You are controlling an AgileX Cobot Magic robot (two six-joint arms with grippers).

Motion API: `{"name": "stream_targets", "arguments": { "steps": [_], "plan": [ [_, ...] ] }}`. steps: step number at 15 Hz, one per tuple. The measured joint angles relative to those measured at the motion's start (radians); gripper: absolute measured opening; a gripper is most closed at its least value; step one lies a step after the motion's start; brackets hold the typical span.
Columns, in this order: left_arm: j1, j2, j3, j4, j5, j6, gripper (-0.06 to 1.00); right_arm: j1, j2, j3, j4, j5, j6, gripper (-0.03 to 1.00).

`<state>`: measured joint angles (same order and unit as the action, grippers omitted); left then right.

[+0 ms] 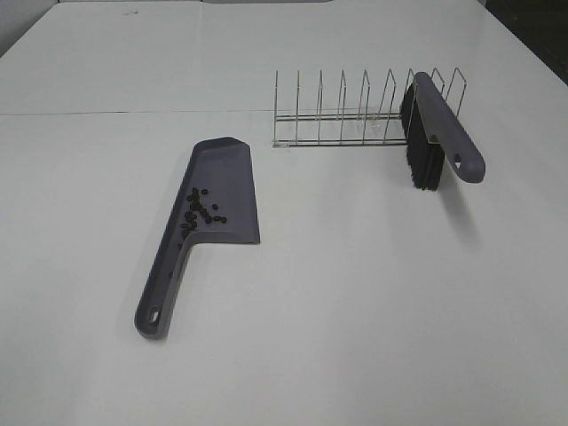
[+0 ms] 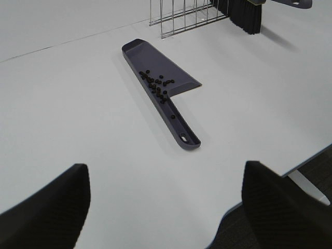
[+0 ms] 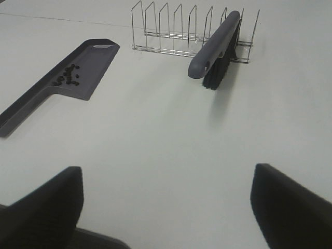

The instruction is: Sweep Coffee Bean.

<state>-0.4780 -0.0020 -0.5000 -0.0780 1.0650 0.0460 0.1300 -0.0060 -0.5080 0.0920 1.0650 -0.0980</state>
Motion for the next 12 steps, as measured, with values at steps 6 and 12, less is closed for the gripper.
{"name": "stream_targets", "arguments": {
  "steps": [6,12],
  "plan": [
    [0.000,0.000,0.000,0.000,0.000,0.000,0.73,0.000,0.000,0.000,0.000,0.000,0.000,0.75],
    [0.153,0.000,0.000,0.000,0.000,0.000,0.73,0.000,0.000,0.000,0.000,0.000,0.000,0.75]
  ]
}}
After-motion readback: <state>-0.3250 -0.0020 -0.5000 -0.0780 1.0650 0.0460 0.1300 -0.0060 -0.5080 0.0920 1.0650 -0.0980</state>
